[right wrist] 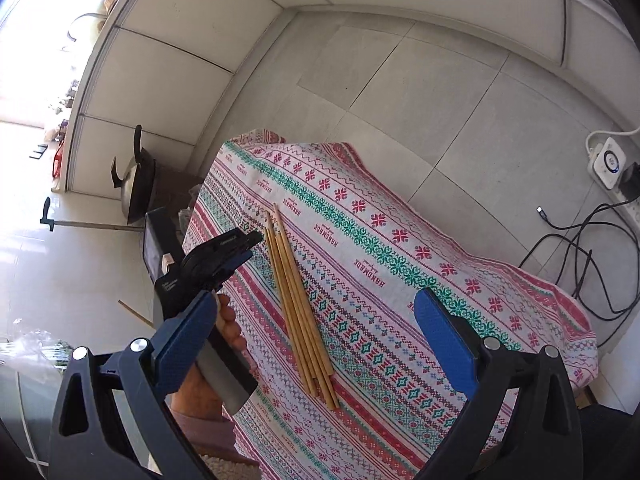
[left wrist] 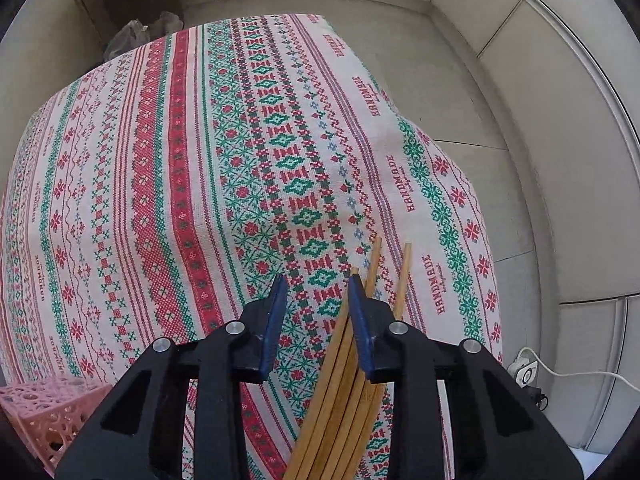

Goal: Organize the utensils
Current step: 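Grasp a wooden chopstick with the left tool while the right tool grasps another, then carry the wooden chopsticks in both tools over the pink basket, then lower the chopsticks into the pink basket and open both tools, then grasp a wooden chopstick with the left tool while the right tool grasps another, then carry the wooden chopsticks in both tools over the pink basket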

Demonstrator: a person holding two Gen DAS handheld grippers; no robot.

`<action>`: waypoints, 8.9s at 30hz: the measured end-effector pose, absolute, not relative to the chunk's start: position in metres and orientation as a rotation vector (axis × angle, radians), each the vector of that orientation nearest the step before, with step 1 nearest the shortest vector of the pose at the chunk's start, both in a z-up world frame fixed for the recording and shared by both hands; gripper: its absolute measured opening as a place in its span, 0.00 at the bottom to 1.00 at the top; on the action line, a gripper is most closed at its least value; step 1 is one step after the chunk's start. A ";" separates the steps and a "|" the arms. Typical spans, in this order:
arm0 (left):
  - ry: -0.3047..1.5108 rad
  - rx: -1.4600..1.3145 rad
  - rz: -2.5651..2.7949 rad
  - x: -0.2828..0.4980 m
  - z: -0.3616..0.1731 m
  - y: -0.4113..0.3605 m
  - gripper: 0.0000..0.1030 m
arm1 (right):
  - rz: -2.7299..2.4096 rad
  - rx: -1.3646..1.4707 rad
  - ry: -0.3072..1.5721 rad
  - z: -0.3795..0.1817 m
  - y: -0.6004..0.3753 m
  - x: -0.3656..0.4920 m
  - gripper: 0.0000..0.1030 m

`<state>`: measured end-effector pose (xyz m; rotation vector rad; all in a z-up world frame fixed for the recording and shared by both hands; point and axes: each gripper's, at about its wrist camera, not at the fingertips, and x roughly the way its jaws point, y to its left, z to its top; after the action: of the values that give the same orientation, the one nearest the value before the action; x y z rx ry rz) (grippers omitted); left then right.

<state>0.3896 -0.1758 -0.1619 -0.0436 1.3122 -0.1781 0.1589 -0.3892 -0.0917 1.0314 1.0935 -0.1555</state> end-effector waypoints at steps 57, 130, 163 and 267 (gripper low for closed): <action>0.641 -0.162 -0.284 0.108 0.028 0.022 0.04 | -0.045 0.591 1.019 -0.090 -0.307 0.237 0.05; 0.484 -0.278 0.028 0.127 0.091 0.072 0.48 | 0.164 0.261 0.669 0.078 -0.161 0.179 0.26; 0.594 -0.107 0.053 0.074 0.025 0.012 0.91 | -0.049 0.073 0.636 0.025 -0.187 0.085 0.90; 0.820 0.128 -0.264 0.131 -0.037 -0.064 0.04 | -0.214 0.170 1.263 -0.201 -0.246 0.368 0.57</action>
<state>0.1308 -0.0639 -0.0371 0.1280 0.8197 -0.2636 0.3682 -0.2460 -0.2006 0.1697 1.2635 -0.2139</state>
